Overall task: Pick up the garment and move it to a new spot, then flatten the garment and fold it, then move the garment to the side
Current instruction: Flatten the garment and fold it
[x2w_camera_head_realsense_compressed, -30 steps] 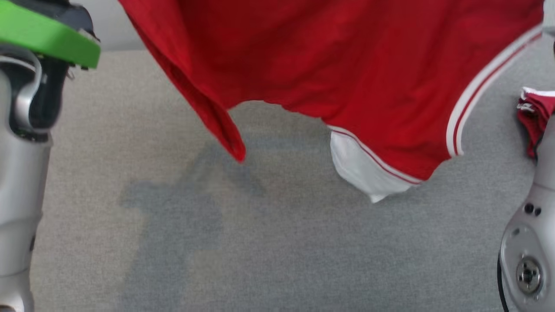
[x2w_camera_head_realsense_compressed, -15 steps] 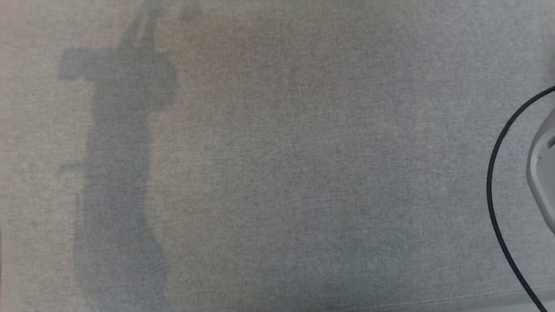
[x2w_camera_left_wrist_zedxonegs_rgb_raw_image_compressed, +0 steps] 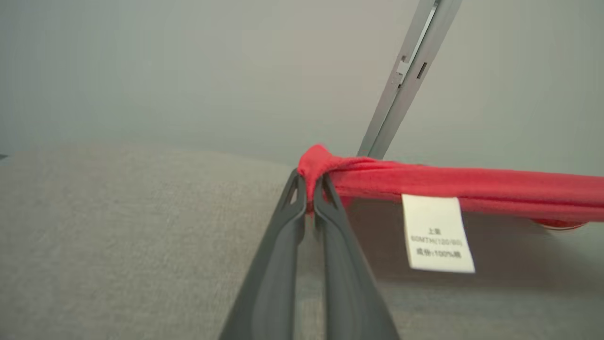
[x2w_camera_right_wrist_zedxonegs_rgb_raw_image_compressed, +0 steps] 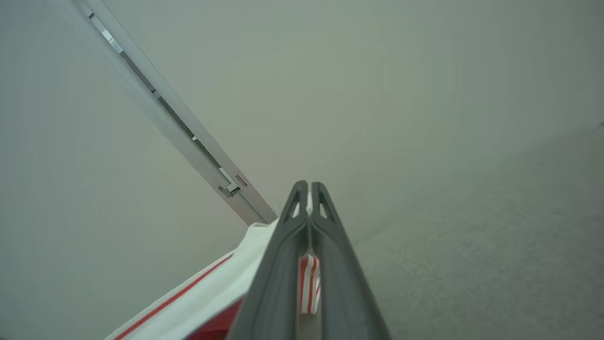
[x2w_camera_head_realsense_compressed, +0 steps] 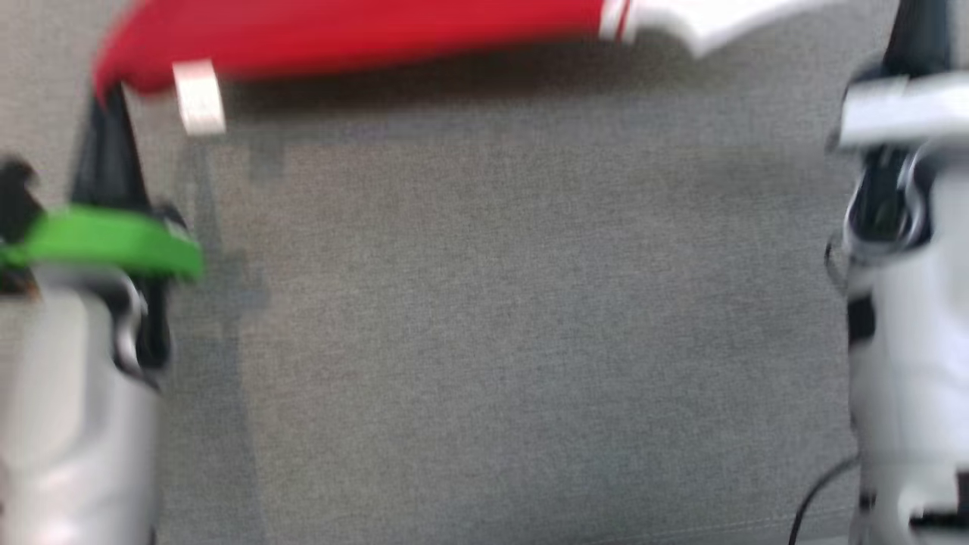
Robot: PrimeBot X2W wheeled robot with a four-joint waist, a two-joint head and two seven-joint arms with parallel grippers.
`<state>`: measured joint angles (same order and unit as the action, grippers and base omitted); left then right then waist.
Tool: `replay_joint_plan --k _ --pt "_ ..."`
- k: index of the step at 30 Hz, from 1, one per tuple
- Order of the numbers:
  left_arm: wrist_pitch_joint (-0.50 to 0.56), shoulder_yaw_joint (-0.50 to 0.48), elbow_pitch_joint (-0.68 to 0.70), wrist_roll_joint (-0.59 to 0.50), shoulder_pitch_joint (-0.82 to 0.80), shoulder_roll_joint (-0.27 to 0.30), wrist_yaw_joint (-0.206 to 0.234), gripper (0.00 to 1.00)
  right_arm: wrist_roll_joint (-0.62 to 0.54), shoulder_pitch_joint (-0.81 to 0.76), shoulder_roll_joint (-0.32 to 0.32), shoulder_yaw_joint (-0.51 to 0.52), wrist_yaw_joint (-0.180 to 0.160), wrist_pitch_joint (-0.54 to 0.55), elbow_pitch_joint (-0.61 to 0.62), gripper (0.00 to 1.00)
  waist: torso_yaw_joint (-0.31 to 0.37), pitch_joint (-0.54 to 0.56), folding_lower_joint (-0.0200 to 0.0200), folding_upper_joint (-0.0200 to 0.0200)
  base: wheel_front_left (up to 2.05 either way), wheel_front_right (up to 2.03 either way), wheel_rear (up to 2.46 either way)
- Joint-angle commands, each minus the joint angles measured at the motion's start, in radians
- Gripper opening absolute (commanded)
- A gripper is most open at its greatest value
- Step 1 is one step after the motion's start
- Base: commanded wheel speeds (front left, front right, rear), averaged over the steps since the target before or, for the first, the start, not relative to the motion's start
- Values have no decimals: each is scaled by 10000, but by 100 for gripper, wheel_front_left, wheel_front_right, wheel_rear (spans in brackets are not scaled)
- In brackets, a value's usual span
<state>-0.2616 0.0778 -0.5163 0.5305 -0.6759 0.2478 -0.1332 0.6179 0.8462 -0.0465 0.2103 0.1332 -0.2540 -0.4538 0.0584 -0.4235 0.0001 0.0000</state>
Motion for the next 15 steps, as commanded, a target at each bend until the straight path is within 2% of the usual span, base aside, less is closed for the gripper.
replay_joint_plan --k 1,6,15 --pt "-37 -307 40 -181 847 -23 53 0 304 -1023 -238 10 -48 -34 208 0 43 586 -1 0 0 0 0" --pt "-43 -646 266 -503 3264 -907 51 0 1050 -4093 -217 -374 -46 2 353 0 43 1343 -1 0 0 0 0" --pt "-44 -750 583 -942 5968 -1741 49 0 1484 -7355 -246 -702 -46 -117 76 0 -31 2753 -1 0 0 0 0"
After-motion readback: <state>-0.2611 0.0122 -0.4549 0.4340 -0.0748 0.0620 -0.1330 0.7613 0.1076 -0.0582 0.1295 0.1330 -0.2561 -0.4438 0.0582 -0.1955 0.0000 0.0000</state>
